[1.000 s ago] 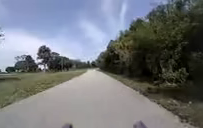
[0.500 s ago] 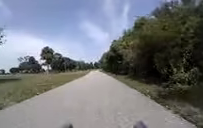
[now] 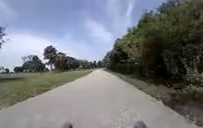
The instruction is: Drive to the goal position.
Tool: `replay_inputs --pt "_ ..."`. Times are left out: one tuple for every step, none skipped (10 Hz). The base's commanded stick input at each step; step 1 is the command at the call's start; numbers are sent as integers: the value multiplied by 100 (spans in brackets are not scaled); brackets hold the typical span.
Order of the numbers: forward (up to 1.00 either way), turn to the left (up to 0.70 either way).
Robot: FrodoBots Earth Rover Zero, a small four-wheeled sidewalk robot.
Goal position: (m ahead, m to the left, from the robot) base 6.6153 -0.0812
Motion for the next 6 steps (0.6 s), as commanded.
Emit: replay_inputs --pt "70 0" --pt "70 0" --pt "70 0" --pt "70 0" --pt "70 5" --pt "70 13"
